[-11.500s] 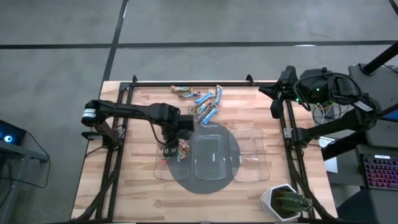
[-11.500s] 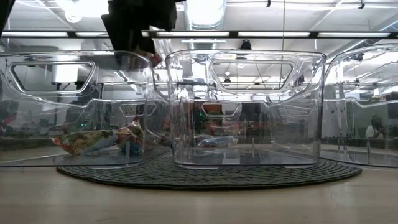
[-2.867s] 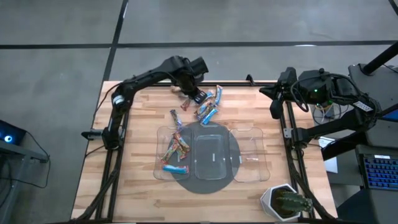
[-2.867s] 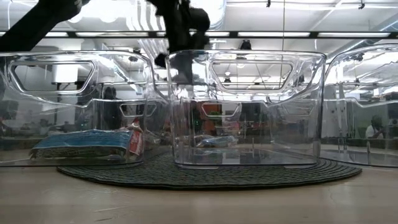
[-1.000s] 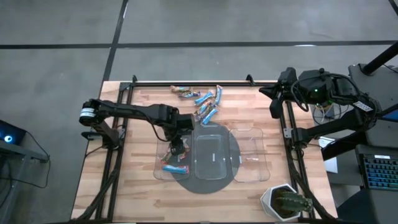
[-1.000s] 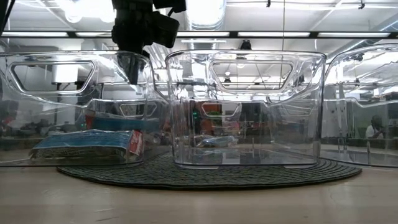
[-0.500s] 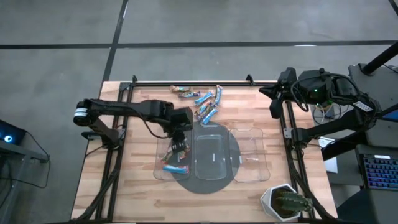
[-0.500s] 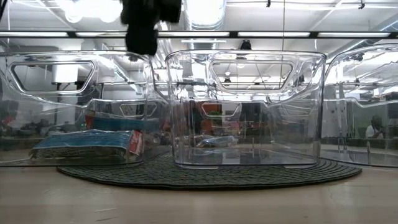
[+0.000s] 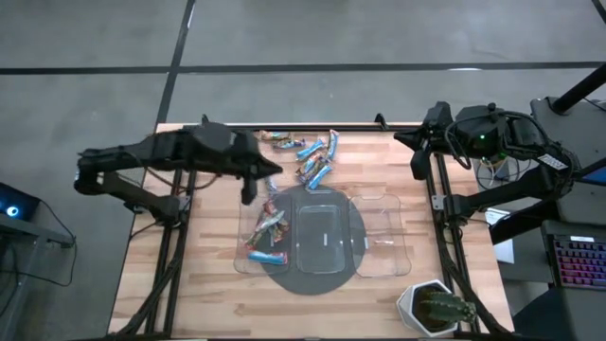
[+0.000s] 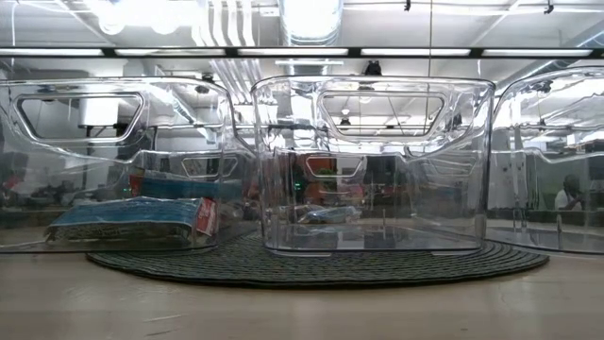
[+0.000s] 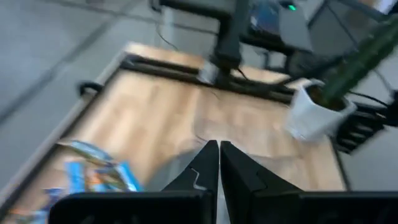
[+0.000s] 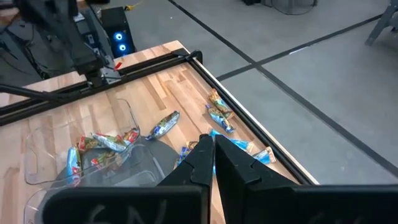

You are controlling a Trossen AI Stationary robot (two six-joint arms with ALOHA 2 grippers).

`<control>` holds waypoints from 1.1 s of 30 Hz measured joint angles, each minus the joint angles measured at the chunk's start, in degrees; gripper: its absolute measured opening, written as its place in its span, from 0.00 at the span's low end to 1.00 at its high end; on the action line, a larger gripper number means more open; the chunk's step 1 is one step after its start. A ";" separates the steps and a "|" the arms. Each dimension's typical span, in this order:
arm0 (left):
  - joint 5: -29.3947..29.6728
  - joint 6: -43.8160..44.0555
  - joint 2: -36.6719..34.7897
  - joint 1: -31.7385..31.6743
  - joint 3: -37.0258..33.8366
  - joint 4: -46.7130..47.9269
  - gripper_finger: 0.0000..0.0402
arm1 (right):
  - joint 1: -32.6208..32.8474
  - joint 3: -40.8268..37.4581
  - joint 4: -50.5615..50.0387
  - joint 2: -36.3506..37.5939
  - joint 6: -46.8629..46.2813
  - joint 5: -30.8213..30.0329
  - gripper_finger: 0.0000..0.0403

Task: Pick and place Granola Bars by type
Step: Put the blue granola bar into the middle transparent bin

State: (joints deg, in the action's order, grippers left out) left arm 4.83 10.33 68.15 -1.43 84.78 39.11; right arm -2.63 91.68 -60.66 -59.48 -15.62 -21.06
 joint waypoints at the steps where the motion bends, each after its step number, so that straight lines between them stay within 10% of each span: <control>1: 1.18 -0.54 -1.21 0.00 -0.70 -0.80 0.00 | 0.00 0.00 0.14 0.00 0.41 0.00 0.02; 16: 2.15 0.99 -17.76 -0.24 -27.79 -34.81 0.00 | -0.02 -0.09 9.26 -1.98 7.97 3.34 0.02; 33: 2.30 2.14 -21.59 -0.33 -29.32 -32.32 0.00 | -10.24 2.28 17.81 -8.87 9.31 6.66 0.06</control>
State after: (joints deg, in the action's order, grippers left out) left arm 7.14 12.48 46.57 -1.76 55.46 6.79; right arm -12.88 93.96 -42.85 -68.36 -6.31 -14.40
